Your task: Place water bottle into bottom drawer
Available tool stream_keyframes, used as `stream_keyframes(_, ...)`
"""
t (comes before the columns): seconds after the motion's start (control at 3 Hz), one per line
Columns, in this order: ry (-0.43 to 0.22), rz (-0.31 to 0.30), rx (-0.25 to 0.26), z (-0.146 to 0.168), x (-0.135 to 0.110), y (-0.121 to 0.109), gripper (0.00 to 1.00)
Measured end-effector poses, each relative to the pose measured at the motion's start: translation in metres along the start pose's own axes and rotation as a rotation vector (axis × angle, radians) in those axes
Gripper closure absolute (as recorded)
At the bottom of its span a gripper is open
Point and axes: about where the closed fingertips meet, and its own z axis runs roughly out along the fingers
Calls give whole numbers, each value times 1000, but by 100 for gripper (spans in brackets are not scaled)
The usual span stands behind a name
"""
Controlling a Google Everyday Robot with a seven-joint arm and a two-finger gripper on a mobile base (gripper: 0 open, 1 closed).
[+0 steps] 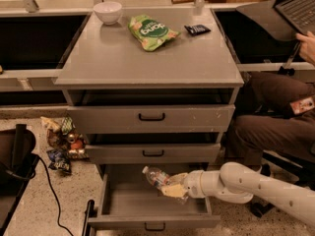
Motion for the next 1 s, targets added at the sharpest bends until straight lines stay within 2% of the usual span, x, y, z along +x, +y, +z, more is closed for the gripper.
stream_keyframes(0.33,38,97,6,28,46,-18,100)
stream_keyframes(0.67,38,97,7,28,46,-18,100)
stream_keyframes(1.0,59,134,35,44,57,-35,100)
